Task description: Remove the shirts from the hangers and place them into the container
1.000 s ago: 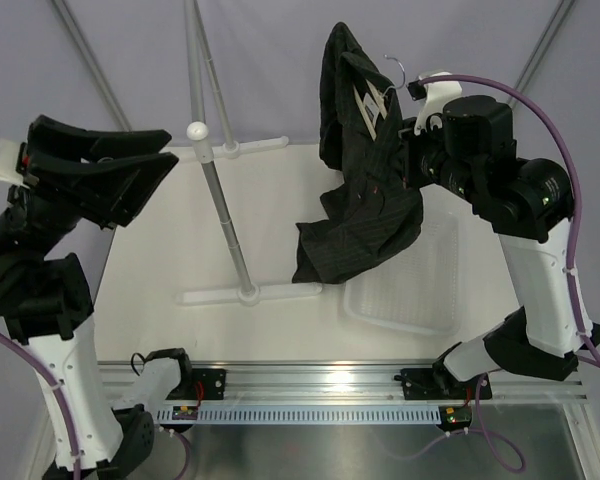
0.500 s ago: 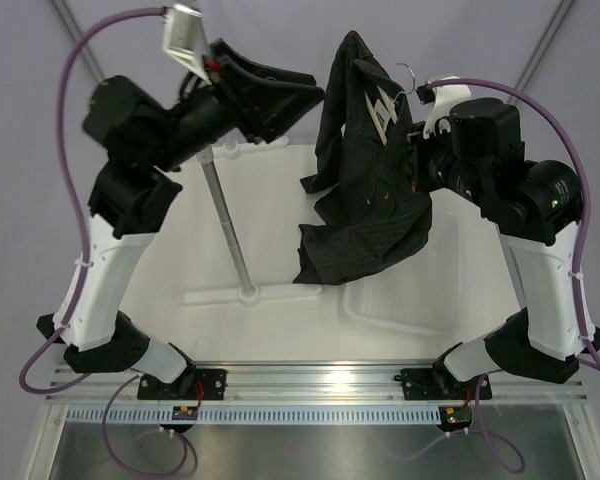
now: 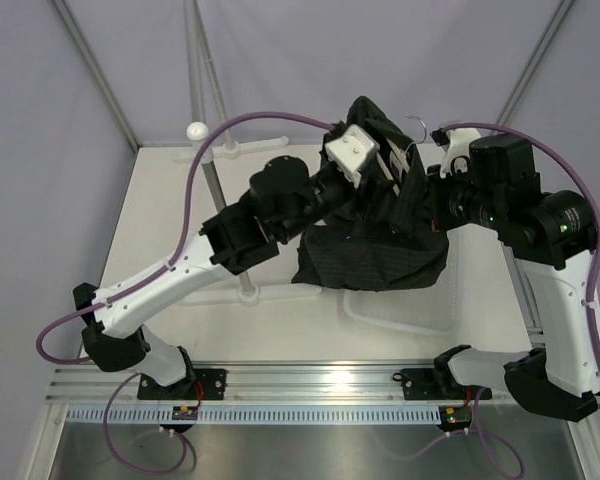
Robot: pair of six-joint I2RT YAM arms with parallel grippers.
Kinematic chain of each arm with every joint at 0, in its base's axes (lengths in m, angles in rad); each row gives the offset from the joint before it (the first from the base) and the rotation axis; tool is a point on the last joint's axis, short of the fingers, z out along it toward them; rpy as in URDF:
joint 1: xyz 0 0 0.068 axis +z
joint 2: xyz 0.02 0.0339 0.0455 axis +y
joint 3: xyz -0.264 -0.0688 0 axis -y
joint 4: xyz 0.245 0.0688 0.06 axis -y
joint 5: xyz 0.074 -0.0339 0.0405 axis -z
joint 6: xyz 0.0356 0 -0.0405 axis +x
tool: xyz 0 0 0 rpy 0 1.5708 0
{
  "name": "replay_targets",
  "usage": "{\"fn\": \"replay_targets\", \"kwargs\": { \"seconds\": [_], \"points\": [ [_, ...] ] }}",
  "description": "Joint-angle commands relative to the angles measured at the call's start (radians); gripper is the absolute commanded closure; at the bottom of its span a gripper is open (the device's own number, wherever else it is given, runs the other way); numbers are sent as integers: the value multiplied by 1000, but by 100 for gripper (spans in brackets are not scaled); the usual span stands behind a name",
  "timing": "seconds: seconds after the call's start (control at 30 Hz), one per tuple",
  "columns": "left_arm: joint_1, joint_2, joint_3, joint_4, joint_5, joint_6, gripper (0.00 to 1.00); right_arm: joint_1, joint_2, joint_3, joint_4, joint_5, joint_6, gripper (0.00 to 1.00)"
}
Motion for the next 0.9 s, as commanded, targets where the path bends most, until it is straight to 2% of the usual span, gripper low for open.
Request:
{"fn": "replay_targets", "kwargs": {
  "seconds": [0.0,0.13,0.23,0.3,0.43,0.57,0.73,0.77,0.8,0.87],
  "points": [
    [-38,-33,-86,206,-198,277,35,-8,-68,-62,1,-171,9,100],
    [-43,-94,-275,375,-200,417,35,-8,-94,-115,2,-227,70,100],
    [-49,-171,-443,542,-183,466,38,-8,-110,-139,18,-240,98,100],
    [-49,-198,-522,581,-183,470,40,-8,-113,-150,16,-264,93,100],
    [-50,-225,-560,601,-156,490,40,-8,-149,-187,37,-306,83,100],
    [-50,-266,-626,636,-30,510,29,-8,-169,-222,38,-343,76,100],
    [-41,-275,-608,567,74,468,24,-8,-197,-259,39,-350,67,100],
    [-37,-272,-584,557,87,442,25,-8,-200,-261,39,-353,66,100],
    [-34,-265,-574,543,98,382,34,-8,-211,-262,41,-358,64,100],
    [-30,-248,-542,535,105,307,43,-7,-225,-268,48,-373,66,100]
  ]
}}
